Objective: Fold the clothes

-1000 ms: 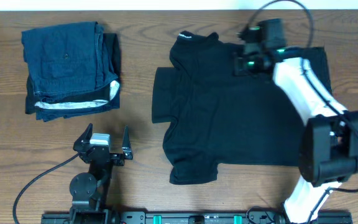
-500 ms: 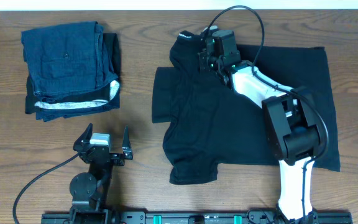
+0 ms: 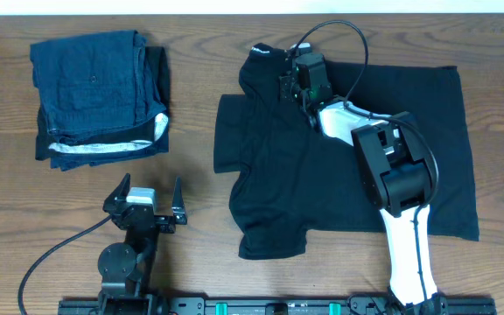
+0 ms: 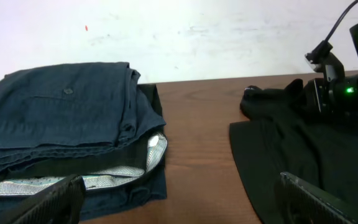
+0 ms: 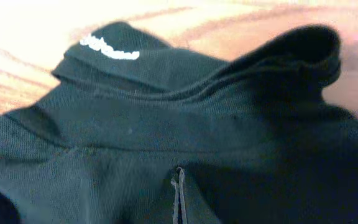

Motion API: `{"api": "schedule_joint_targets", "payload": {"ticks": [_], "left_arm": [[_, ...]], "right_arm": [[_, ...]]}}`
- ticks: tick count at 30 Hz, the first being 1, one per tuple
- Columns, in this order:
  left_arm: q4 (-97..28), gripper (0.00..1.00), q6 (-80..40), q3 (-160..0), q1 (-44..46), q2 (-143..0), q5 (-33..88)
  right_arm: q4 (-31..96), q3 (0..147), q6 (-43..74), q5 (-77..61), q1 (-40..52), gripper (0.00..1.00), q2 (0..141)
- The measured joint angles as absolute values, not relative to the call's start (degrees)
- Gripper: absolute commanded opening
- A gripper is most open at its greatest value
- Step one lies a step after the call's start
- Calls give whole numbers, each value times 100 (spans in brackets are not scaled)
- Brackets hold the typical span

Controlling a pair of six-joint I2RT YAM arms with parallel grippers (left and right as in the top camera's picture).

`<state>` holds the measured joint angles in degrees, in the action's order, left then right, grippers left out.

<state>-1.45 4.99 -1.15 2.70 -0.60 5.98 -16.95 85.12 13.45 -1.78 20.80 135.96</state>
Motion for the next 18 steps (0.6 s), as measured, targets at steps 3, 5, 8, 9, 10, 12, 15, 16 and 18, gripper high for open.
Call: {"api": "schedule_joint_targets", "payload": {"ticks": [3, 5, 8, 9, 10, 12, 15, 16, 18], "left_arm": [[-145, 98, 499, -117, 270, -60, 598], [-145, 98, 499, -115, 270, -60, 598], [-145, 98, 499, -115, 270, -60, 598], [-145, 98, 499, -115, 270, -58, 598], [-145, 98, 499, -115, 270, -60, 598], [-145, 98, 499, -117, 270, -58, 598], [-145, 98, 499, -115, 270, -60, 598], [-145, 98, 499, -115, 270, -60, 598], [-145, 98, 499, -117, 270, -60, 598]], "right_arm": [[-2165, 8512, 1361, -119, 2080, 1, 13716], [-2408, 8512, 1365, -43, 2080, 1, 13832], [-2714, 8517, 1367, 27, 2080, 1, 13983], [-2768, 8517, 1367, 54, 2080, 1, 13994], [-2827, 8517, 1367, 82, 2082, 1, 14018], [-2982, 8517, 1367, 161, 2082, 1, 14059], [-3264, 8517, 1367, 281, 2078, 1, 14147], [-3417, 8512, 1367, 325, 2075, 1, 14188], [-3590, 8510, 1367, 384, 2064, 1, 14212]]}}
